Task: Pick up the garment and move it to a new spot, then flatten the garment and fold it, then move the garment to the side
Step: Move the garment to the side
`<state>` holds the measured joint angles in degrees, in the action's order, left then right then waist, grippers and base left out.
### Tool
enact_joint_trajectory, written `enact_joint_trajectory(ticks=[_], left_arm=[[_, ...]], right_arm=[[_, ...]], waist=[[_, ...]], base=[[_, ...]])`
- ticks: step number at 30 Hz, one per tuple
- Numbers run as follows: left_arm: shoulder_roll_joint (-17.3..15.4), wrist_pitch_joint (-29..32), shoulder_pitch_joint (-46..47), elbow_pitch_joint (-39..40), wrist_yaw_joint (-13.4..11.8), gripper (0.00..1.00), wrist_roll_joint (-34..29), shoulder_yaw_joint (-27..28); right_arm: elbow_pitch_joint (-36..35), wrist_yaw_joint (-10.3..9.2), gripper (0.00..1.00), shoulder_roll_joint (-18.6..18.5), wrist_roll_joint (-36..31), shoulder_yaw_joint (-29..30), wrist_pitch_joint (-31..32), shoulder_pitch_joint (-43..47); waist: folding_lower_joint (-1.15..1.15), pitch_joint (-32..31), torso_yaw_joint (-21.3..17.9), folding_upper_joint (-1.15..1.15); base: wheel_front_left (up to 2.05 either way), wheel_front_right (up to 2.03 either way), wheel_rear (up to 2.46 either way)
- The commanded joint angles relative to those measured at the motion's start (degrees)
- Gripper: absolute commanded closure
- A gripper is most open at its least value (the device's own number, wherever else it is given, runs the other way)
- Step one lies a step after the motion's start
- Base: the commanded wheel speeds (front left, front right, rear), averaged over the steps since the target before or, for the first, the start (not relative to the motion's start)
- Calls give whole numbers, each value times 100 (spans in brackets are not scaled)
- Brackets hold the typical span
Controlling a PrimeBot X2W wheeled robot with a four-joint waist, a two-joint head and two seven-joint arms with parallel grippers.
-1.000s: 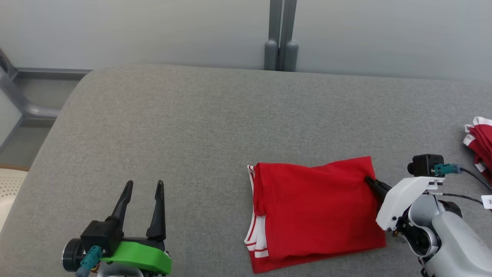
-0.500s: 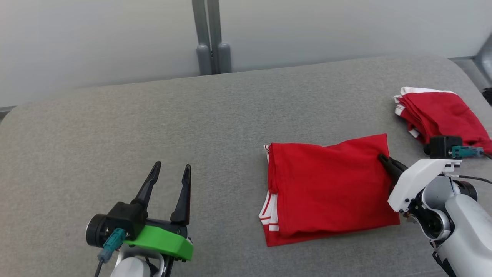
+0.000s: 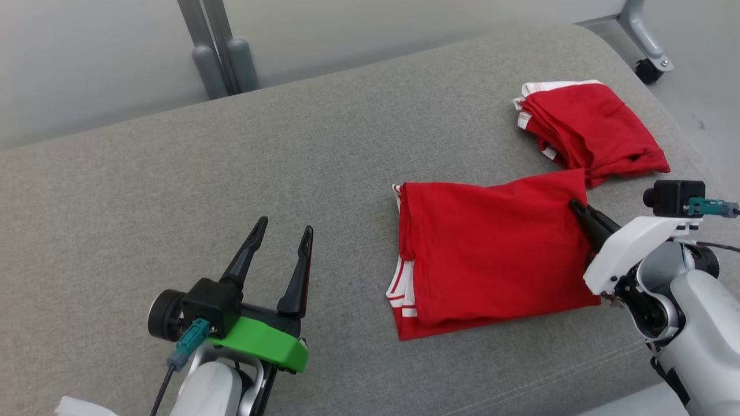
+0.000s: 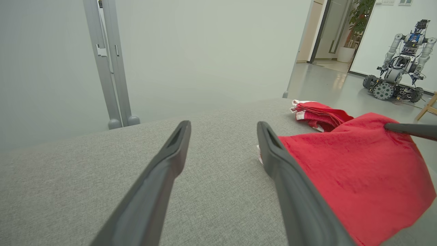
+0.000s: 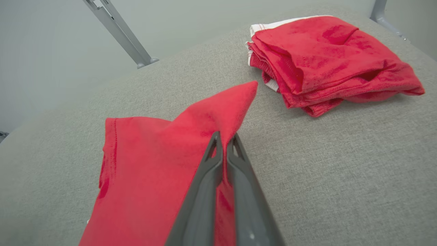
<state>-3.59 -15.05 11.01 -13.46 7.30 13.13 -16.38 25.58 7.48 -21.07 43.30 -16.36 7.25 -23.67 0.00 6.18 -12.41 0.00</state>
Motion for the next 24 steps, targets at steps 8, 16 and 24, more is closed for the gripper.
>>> enact_joint_trajectory(ticks=[8,16,24], left_arm=[[-205,-13,334,-11,21,0,3,-206],[-267,-13,664,-34,20,0,-58,-311],[-314,-11,957,-58,14,0,-123,-398]], right_arm=[[-35,2,100,-527,-98,-404,-12,-853],[155,-1,100,-1182,-318,-693,23,-1870],[346,-1,100,-2064,-261,-711,76,-2632]], waist=[[0,680,53,0],[0,1301,358,0],[0,1912,585,0]], base=[[0,0,0],[0,0,0],[0,0,0]])
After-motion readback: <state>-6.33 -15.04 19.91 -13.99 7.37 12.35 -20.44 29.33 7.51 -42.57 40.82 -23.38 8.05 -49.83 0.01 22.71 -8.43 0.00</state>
